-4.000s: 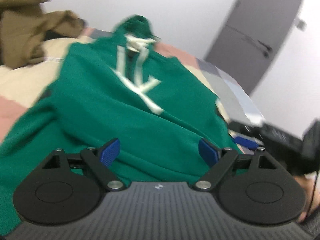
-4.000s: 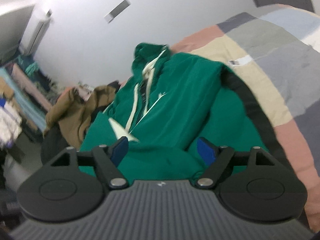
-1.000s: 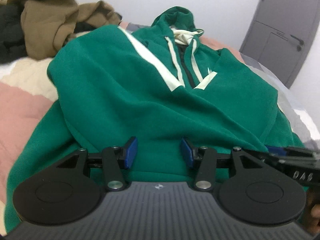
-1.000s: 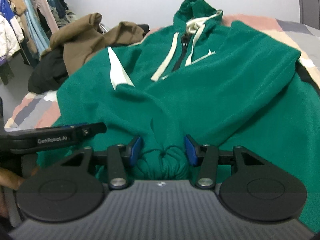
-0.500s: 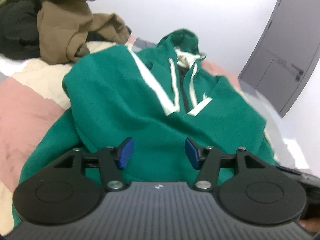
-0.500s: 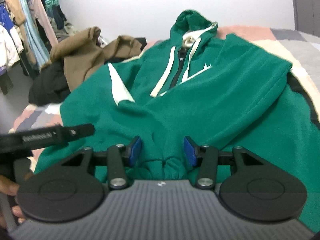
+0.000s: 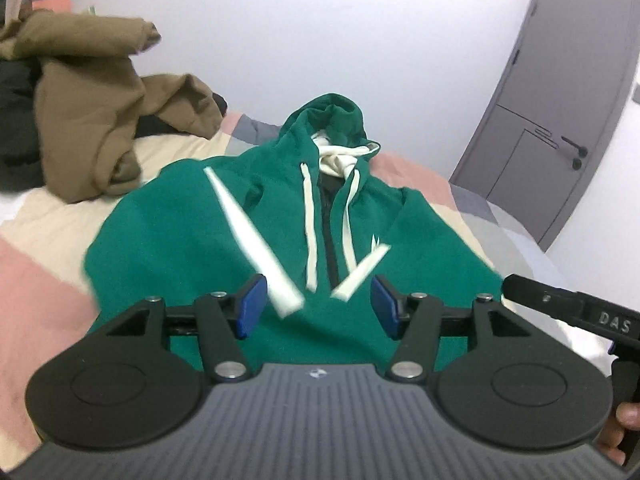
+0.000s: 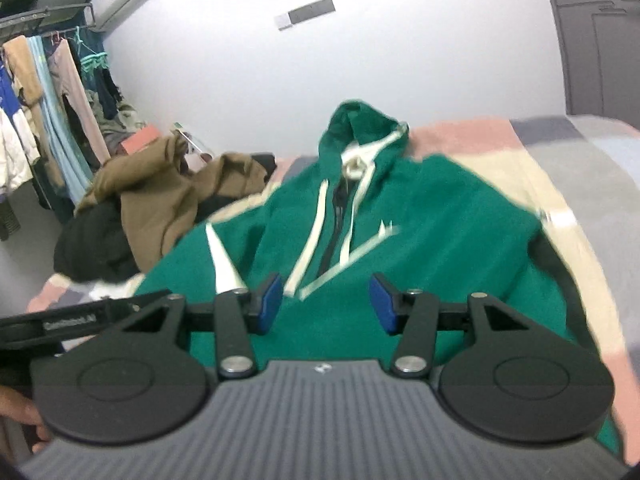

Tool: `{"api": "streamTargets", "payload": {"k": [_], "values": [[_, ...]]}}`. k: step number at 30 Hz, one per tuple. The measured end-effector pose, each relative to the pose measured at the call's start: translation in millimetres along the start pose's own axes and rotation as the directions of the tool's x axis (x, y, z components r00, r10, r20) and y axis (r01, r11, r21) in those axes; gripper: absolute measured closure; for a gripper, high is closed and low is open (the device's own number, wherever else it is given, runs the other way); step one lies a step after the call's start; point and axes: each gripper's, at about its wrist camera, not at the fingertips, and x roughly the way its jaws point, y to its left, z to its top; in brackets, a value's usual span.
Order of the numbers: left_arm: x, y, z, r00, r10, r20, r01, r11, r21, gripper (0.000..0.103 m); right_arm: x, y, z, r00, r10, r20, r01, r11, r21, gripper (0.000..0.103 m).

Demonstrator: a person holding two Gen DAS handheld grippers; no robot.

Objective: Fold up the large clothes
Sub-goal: 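Grasp the green hood with both tools and lift it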

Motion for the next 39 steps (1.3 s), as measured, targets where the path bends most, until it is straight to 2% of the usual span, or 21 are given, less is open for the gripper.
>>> {"api": "streamTargets", "payload": {"k": [3,5,7,11,15,18,20,23,26,28,29,30,31,32,33,34,35,37,39], "values": [[38,2,44,1.0,0.0,-0.009,0.0,1.0,0.004,0.038,31,-12,33,1.0,0.016,0.002,-0.016,1.0,-0.021,0.047],[71,3,73,1.0,0.011,-0.012,-0.011,1.0,0.014,0.034,61,-24,52,1.0,0.015,0.01,-0.015,0.999,-0.03,0.03],[105,4,95,0.999,0.027,-0.018,-0.027,1.0,0.012,0.033,95,-36,66,1.0,0.001,0.019,0.0,1.0,-0.028,0.024],[199,20,133,0.996,0.06,-0.063,-0.063,0.997,-0.053,0.032,183,-72,88,1.0,-0.017,-0.006,0.017,1.0,0.008,0.024],[280,36,162,0.997,0.054,-0.064,-0.059,0.995,-0.075,0.032,268,-108,112,0.999,-0.025,0.033,0.023,0.998,0.058,0.024],[331,43,180,0.996,0.046,-0.077,-0.051,0.996,-0.069,0.032,318,-131,130,0.998,-0.034,0.044,0.029,0.993,0.118,0.024],[364,41,193,0.996,0.044,-0.074,-0.046,0.999,-0.028,0.032,350,-141,142,0.999,-0.034,0.029,0.03,0.991,0.128,0.024],[399,38,201,0.997,0.047,-0.062,-0.046,0.999,0.016,0.033,385,-145,155,0.998,-0.049,0.027,0.046,0.994,0.1,0.024],[429,36,201,0.993,0.041,-0.108,-0.037,0.998,0.041,0.034,415,-145,165,0.996,-0.089,-0.026,0.091,0.993,0.069,0.025],[440,26,202,0.99,0.076,-0.117,-0.063,0.991,0.115,0.036,423,-145,167,0.996,-0.08,-0.028,0.081,0.995,0.056,0.028],[444,24,203,0.99,0.082,-0.114,-0.067,0.99,0.123,0.039,427,-143,167,0.997,-0.07,-0.023,0.072,0.996,0.049,0.028],[449,24,206,0.989,0.085,-0.12,-0.071,0.991,0.117,0.049,432,-141,167,0.997,-0.069,-0.026,0.07,0.997,0.036,0.028],[455,24,209,0.986,0.1,-0.136,-0.085,0.99,0.116,0.06,439,-137,168,0.996,-0.076,-0.049,0.077,0.997,0.018,0.038],[458,23,212,0.981,0.127,-0.149,-0.109,0.987,0.121,0.08,443,-134,170,0.994,-0.086,-0.067,0.086,0.996,0.003,0.058],[458,22,215,0.978,0.14,-0.153,-0.122,0.985,0.12,0.084,445,-129,171,0.991,-0.108,-0.073,0.108,0.994,-0.012,0.066],[456,21,218,0.98,0.136,-0.149,-0.118,0.986,0.122,0.086,443,-122,173,0.99,-0.118,-0.075,0.116,0.993,-0.036,0.08],[451,17,221,0.982,0.133,-0.137,-0.115,0.984,0.134,0.088,441,-116,175,0.989,-0.123,-0.082,0.117,0.991,-0.07,0.089],[438,13,224,0.984,0.137,-0.111,-0.118,0.979,0.166,0.089,426,-106,178,0.99,-0.125,-0.063,0.117,0.986,-0.117,0.09],[422,12,226,0.984,0.139,-0.114,-0.118,0.978,0.169,0.09,404,-100,180,0.993,-0.11,-0.039,0.104,0.988,-0.116,0.09]]}}
